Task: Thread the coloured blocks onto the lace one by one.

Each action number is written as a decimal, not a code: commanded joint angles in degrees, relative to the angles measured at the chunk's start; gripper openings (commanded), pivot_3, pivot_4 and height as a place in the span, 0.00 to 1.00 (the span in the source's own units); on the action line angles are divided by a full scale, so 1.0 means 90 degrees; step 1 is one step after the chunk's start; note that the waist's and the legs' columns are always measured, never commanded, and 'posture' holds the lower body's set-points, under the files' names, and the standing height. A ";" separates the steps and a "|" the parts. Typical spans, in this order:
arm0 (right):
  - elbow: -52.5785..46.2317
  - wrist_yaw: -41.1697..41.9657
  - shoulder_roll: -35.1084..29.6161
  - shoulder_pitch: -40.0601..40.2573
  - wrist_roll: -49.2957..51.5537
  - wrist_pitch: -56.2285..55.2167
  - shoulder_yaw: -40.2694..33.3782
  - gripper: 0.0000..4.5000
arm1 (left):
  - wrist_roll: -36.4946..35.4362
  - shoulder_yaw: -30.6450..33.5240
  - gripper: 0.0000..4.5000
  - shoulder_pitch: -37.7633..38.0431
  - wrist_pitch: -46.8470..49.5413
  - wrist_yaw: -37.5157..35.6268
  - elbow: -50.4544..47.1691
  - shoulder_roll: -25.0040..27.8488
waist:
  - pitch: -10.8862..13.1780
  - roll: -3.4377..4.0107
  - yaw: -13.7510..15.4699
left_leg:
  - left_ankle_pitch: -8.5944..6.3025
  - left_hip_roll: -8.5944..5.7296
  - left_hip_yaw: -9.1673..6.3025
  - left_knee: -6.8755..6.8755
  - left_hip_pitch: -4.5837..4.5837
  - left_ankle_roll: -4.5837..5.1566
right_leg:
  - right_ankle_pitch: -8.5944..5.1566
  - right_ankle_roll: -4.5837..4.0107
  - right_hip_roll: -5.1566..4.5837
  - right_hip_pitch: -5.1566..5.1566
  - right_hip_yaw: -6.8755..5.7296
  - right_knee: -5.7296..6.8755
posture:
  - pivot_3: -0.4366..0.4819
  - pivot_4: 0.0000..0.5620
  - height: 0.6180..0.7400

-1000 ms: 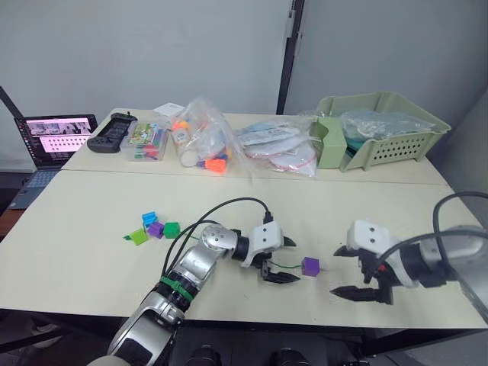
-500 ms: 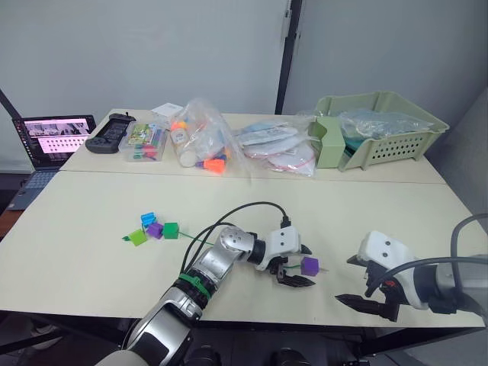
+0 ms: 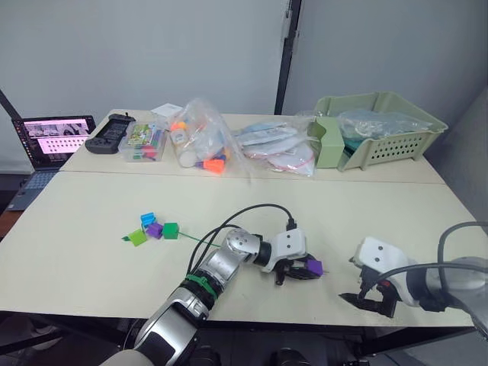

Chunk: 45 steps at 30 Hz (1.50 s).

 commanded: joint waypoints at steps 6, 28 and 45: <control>0.0918 0.0312 0.0197 -0.1402 -0.0720 -0.0940 0.1400 1.00 | 0.0066 -0.0009 0.27 0.0017 0.0015 -0.0009 -0.0298 0.0159 | -0.0001 0.0002 -0.0054 | 0.0000 0.0000 0.0000 -0.0003 -0.0002 0.0000 | 0.0000 -0.0001 0.0000 -0.0003 0.0001 0.0001 | 0.48 0.27 0.95; 0.1414 0.0708 0.0651 -0.1914 -0.1516 -0.1312 0.2239 0.43 | 0.0082 -0.0022 0.27 0.0089 0.0178 -0.0001 -0.0534 0.0285 | -0.0003 0.0005 -0.0050 | 0.0000 0.0000 0.0000 0.0000 -0.0001 0.0000 | 0.0001 -0.0002 0.0000 -0.0004 0.0001 0.0006 | 0.48 0.27 0.95; 0.1541 0.0829 0.0718 -0.1873 -0.1505 -0.1263 0.2153 0.00 | -0.0055 0.0366 0.27 0.0083 0.0212 -0.0020 -0.0755 0.0876 | -0.0003 0.0005 -0.0070 | 0.0000 0.0002 0.0000 0.0002 0.0000 0.0000 | 0.0002 -0.0003 0.0001 -0.0003 0.0000 0.0010 | 0.48 0.27 0.95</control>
